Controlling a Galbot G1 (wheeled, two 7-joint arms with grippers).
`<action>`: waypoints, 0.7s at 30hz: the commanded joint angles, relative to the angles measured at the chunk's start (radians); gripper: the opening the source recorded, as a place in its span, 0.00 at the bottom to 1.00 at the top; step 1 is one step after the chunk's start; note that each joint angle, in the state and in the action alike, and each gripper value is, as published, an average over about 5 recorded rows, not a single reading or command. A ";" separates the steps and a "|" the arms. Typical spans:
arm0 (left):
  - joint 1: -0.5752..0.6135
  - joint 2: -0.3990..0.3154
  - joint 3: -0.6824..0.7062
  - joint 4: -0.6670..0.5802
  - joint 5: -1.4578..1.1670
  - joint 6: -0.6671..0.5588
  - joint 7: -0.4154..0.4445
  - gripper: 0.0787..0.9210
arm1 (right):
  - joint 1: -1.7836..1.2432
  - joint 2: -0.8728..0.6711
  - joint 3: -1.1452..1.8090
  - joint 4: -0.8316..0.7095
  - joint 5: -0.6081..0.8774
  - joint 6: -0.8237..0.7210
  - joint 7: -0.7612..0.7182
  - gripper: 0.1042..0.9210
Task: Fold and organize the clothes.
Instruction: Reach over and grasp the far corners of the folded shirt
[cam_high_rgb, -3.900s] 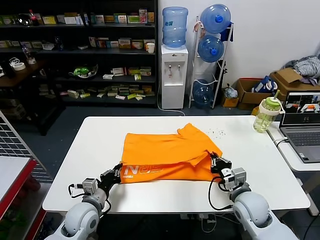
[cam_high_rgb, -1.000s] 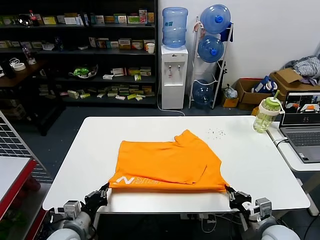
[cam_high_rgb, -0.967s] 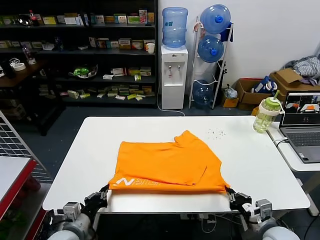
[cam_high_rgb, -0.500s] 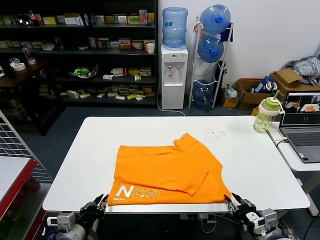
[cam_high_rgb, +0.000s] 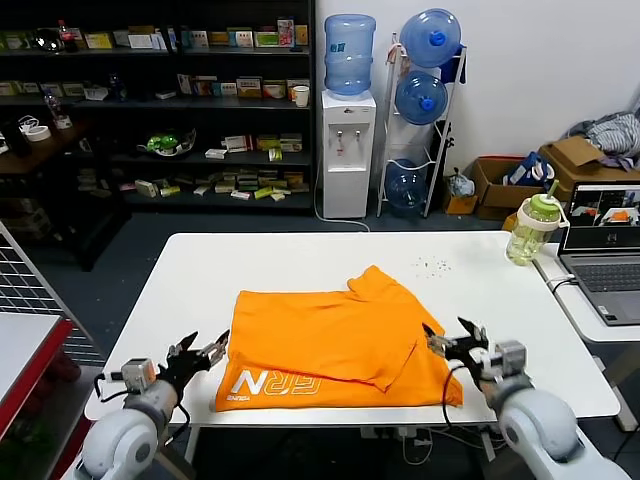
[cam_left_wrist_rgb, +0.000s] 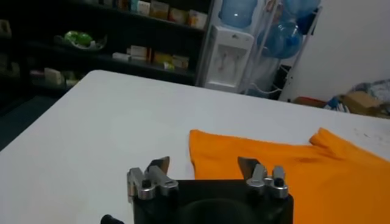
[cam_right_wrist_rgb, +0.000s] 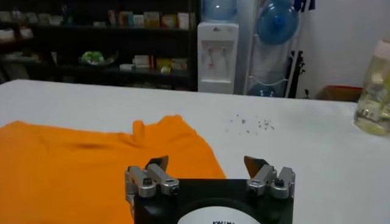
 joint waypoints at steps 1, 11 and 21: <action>-0.507 -0.017 0.246 0.455 -0.058 0.035 0.066 0.88 | 0.571 0.175 -0.286 -0.545 0.024 -0.043 -0.032 0.88; -0.543 -0.039 0.306 0.555 -0.060 0.060 0.078 0.88 | 0.660 0.298 -0.323 -0.761 -0.042 -0.078 -0.104 0.88; -0.559 -0.068 0.346 0.574 -0.022 0.052 0.090 0.88 | 0.626 0.306 -0.331 -0.771 -0.062 -0.096 -0.115 0.88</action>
